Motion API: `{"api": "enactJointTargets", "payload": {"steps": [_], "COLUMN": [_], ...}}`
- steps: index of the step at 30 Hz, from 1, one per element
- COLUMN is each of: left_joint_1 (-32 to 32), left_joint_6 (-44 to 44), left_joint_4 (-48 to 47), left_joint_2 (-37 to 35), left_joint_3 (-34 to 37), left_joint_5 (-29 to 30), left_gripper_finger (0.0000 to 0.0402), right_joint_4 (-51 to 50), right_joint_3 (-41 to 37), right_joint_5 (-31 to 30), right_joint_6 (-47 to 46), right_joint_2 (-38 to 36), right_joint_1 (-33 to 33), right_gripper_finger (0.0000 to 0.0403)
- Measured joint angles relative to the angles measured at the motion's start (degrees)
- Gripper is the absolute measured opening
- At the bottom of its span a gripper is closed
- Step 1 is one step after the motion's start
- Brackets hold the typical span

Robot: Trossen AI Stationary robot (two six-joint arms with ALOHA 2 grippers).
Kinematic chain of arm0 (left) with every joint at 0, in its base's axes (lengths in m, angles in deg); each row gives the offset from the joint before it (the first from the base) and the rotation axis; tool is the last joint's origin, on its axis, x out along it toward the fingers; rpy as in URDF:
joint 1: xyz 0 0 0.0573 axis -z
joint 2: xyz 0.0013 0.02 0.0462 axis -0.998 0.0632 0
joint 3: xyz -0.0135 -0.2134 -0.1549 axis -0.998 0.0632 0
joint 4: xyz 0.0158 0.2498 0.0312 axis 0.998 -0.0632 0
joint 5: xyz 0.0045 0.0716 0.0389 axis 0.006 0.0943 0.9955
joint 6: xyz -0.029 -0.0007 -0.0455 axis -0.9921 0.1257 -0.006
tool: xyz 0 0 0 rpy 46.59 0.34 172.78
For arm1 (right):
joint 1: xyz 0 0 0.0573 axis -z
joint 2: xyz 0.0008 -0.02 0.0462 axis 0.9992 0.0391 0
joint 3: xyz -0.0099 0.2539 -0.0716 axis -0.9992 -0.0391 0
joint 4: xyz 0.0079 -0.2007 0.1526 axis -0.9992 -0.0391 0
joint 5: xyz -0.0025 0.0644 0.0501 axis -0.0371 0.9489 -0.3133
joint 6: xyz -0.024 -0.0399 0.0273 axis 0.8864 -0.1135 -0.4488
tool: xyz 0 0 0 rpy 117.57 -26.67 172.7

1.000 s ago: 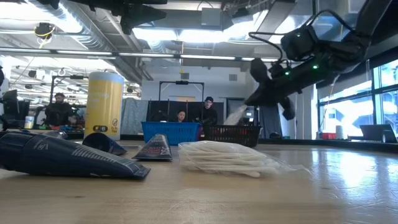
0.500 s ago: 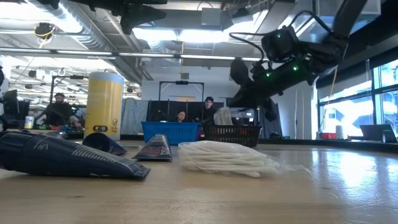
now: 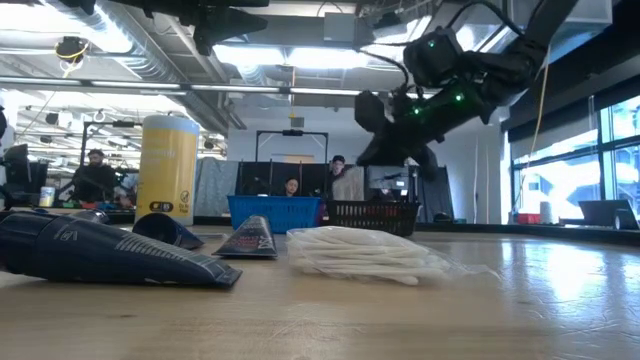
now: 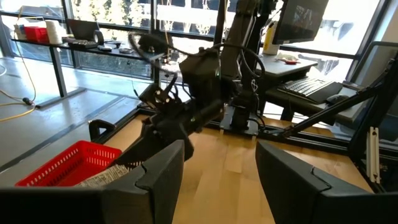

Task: Pick & Place Travel size toiletries
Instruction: Put the bandage into the bottom black bin

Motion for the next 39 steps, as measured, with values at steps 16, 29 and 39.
{"api": "enactJointTargets", "payload": {"steps": [16,29,39], "left_joint_1": [0.02,0.02,0.02], "left_joint_6": [0.0,0.0,0.0], "left_joint_4": [0.02,0.01,0.01], "left_joint_2": [0.0,0.0,0.0], "left_joint_3": [0.0,0.0,0.0], "left_joint_5": [0.0,0.0,0.0], "left_gripper_finger": [0.0196,0.0196,0.0196], "right_joint_4": [-14.73,-18.42,-18.44], "right_joint_3": [-0.04,-0.04,-0.06], "right_joint_5": [-6.56,-8.64,-9.88], "right_joint_6": [-6.23,-9.26,-9.45], "right_joint_2": [0.0,0.0,-0.03], "right_joint_1": [-5.63,-8.08,-8.04], "right_gripper_finger": [0.0,0.0,0.0064]}}
